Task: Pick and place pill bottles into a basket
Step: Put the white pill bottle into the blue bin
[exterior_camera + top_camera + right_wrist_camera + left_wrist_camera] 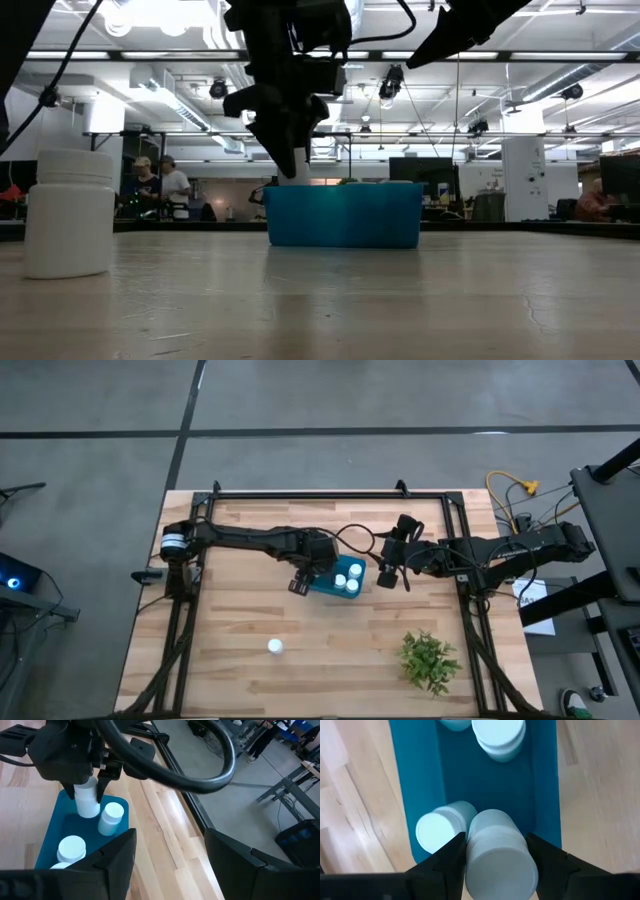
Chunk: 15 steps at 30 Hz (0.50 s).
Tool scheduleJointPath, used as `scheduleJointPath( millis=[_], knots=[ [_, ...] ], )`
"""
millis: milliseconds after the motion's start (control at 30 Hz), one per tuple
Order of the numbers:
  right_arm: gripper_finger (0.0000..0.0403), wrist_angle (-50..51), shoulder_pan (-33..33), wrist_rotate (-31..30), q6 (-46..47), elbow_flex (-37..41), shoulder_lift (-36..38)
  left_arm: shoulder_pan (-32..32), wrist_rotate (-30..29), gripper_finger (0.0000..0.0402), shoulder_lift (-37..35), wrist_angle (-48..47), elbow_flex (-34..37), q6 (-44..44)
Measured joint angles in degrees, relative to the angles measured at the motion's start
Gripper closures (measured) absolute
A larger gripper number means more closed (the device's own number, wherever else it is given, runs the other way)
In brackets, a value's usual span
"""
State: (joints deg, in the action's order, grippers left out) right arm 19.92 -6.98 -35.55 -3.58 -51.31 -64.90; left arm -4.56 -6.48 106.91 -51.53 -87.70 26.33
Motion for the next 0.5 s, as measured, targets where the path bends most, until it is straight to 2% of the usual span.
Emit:
scheduleJointPath(
  millis=[500],
  knots=[
    [0.0177,0.0,0.0,0.0,0.1,0.0,0.0,0.0,1.9,0.0242,1.9,-0.1,0.0,-0.3]
  ],
)
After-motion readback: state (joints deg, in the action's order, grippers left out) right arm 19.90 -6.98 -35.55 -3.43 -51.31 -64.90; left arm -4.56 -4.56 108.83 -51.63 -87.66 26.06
